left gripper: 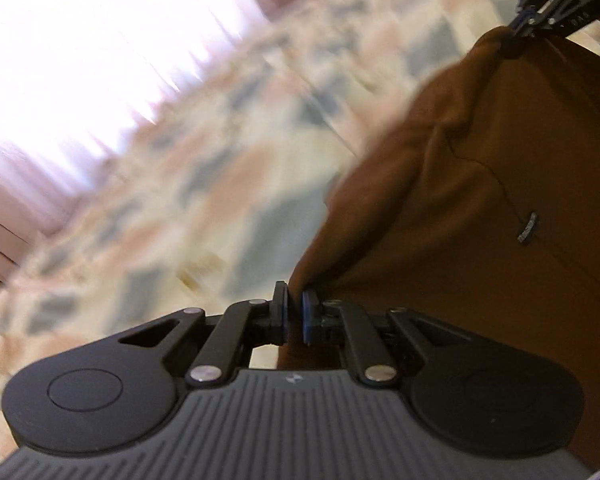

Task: Fold clothes

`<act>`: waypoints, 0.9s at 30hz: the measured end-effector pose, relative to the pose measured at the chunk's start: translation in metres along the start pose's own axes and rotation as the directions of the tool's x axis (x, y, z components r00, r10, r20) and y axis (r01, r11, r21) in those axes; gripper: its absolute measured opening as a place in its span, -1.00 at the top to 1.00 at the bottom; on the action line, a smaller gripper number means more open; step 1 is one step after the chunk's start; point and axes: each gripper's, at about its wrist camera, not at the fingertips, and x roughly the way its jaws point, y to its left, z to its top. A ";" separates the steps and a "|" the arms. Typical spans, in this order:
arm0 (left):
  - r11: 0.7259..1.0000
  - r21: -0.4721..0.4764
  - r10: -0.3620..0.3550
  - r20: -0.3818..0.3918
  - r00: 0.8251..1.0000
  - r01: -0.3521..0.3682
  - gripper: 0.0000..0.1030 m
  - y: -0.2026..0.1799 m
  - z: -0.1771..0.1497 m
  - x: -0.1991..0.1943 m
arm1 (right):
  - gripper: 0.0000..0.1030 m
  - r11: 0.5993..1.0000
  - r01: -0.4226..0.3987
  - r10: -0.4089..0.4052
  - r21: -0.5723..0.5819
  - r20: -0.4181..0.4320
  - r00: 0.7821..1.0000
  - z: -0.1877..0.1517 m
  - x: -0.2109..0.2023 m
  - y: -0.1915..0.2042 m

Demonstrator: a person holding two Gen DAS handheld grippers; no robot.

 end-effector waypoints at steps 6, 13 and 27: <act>0.990 -0.057 0.117 -0.142 0.983 -0.127 0.11 0.012 0.006 0.113 | 0.27 0.975 0.222 -0.221 0.015 -0.076 0.972 0.019 0.092 -0.029; 0.944 -0.314 0.031 -0.212 0.977 -0.098 0.22 0.032 -0.040 0.065 | -0.19 0.913 0.267 -0.234 0.310 -0.142 0.962 -0.024 0.084 -0.044; 0.691 -0.706 -0.444 -0.248 0.861 0.153 -0.35 -0.088 -0.200 -0.180 | -0.25 0.621 0.119 0.187 0.775 -0.294 0.937 -0.241 -0.142 0.067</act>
